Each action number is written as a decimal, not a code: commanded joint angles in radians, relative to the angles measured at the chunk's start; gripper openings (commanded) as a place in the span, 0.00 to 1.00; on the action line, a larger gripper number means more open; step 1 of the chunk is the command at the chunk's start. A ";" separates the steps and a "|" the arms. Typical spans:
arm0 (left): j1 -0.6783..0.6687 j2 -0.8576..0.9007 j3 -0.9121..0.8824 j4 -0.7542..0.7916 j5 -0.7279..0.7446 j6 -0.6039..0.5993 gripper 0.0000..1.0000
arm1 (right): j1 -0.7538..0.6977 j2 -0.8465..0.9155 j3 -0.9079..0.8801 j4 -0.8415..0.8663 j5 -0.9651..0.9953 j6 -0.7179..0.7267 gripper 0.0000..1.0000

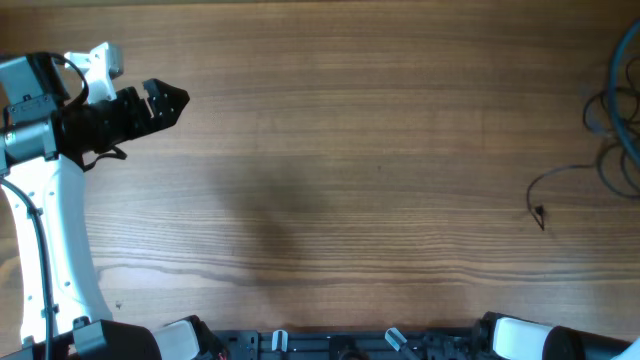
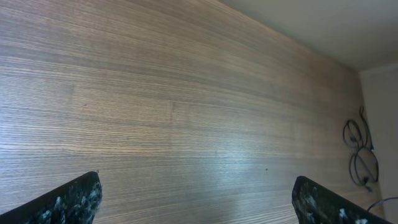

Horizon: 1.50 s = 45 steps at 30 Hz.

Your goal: Untangle cables

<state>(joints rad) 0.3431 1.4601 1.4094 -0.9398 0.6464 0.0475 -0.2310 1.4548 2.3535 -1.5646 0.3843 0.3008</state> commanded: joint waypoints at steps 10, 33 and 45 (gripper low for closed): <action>-0.016 -0.008 0.018 -0.016 0.014 0.052 1.00 | -0.253 0.161 0.011 0.086 0.220 0.121 0.04; -0.029 -0.008 0.018 0.080 0.011 0.079 1.00 | -0.769 0.365 0.009 0.116 -0.069 0.152 0.04; -0.033 -0.008 0.018 0.092 0.011 0.080 1.00 | -0.857 0.388 -0.032 0.103 -0.079 0.182 0.05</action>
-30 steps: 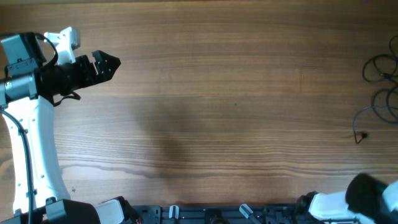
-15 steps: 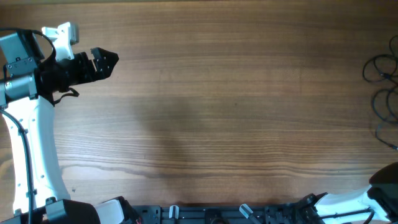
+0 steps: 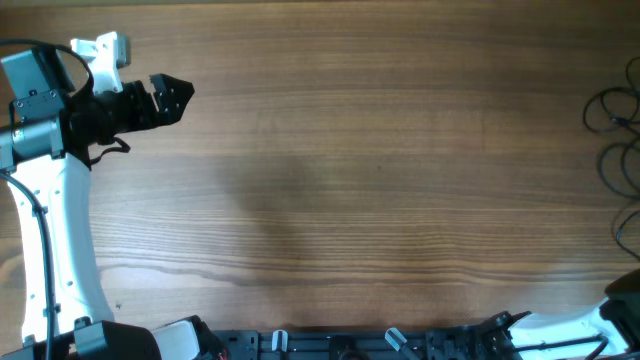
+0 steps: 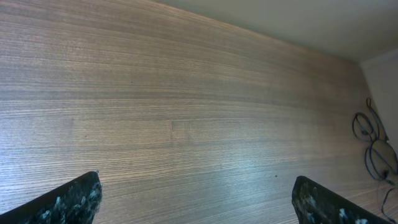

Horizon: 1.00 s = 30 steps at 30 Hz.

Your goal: Untangle cables

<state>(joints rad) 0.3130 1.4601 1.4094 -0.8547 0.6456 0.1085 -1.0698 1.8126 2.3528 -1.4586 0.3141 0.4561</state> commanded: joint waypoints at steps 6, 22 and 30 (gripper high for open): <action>-0.004 -0.007 0.018 0.005 0.013 0.018 1.00 | -0.034 0.046 -0.175 0.055 0.000 0.026 0.04; -0.035 -0.007 0.018 0.010 0.027 0.011 1.00 | -0.034 0.064 -0.422 0.159 0.006 0.018 0.05; -0.043 -0.007 0.018 0.014 0.027 0.011 1.00 | -0.034 0.064 -0.423 0.164 -0.001 0.018 0.29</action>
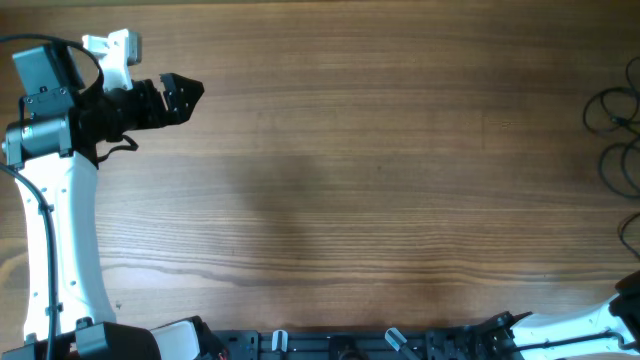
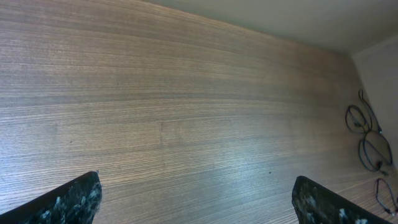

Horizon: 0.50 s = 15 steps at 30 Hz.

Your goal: Untangle cables

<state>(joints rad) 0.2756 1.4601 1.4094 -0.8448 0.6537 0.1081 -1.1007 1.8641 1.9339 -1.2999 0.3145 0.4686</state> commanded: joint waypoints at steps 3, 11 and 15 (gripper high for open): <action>-0.005 -0.007 0.018 0.003 0.019 0.012 1.00 | -0.003 0.012 -0.005 0.006 -0.002 0.006 0.46; -0.005 -0.007 0.018 0.003 0.019 0.012 1.00 | -0.003 0.012 -0.005 0.006 -0.024 0.002 0.49; -0.005 -0.007 0.018 0.003 0.019 0.012 1.00 | -0.002 0.012 -0.005 0.006 -0.025 0.003 0.49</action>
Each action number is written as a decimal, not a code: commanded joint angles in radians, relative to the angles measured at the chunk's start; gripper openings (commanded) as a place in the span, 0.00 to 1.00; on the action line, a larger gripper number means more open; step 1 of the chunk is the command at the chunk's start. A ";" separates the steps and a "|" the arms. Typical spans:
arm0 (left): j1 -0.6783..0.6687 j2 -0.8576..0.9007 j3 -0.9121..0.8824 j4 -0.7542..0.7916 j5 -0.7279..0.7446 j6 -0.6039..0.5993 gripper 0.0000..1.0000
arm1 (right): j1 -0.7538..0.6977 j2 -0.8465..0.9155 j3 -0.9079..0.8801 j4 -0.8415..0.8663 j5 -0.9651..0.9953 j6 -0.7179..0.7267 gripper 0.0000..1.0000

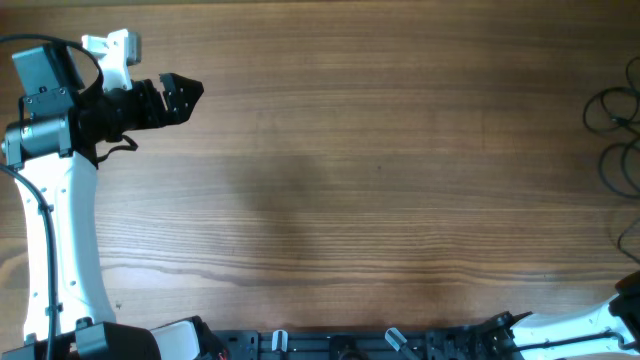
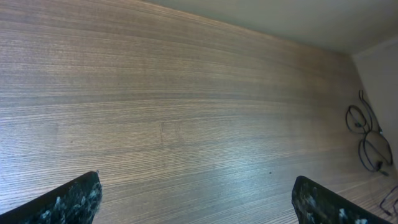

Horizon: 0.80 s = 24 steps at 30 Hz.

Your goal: Untangle cables

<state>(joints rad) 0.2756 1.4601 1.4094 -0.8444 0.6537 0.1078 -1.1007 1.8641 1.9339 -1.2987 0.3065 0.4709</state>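
Note:
Dark thin cables (image 1: 612, 112) lie in loops at the table's far right edge, partly cut off by the frame. The left wrist view shows the same loops (image 2: 365, 138) far off at its right side. My left gripper (image 1: 186, 94) hovers over the far left of the table, pointing right and a long way from the cables. It is open, and only bare wood shows between its fingertips (image 2: 73, 200). My right gripper is out of view; only part of its arm (image 1: 598, 322) shows at the bottom right corner.
The wooden table (image 1: 360, 180) spans the whole view between the left gripper and the cables. The robot's base frame (image 1: 340, 345) runs along the near edge. A pale wall (image 2: 298, 18) lies beyond the far edge.
At first the cables reached further onto the table, with a blue strand and a loose plug end, and my left gripper was open at the far left. Then the strand and plug were gone past the right edge. My left gripper has shifted slightly farther back and right, and remains open.

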 commanded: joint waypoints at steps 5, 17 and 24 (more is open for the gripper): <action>-0.005 -0.007 0.018 0.003 0.019 0.012 1.00 | -0.002 0.012 -0.005 0.002 -0.020 0.000 0.48; -0.005 -0.007 0.018 0.002 0.019 0.012 1.00 | -0.002 0.012 -0.005 -0.009 -0.020 0.001 0.72; -0.005 -0.007 0.018 0.003 0.019 0.012 1.00 | -0.002 0.011 -0.004 -0.024 -0.047 0.003 0.80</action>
<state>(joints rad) 0.2756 1.4601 1.4094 -0.8448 0.6537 0.1078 -1.1007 1.8641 1.9339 -1.3170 0.2871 0.4709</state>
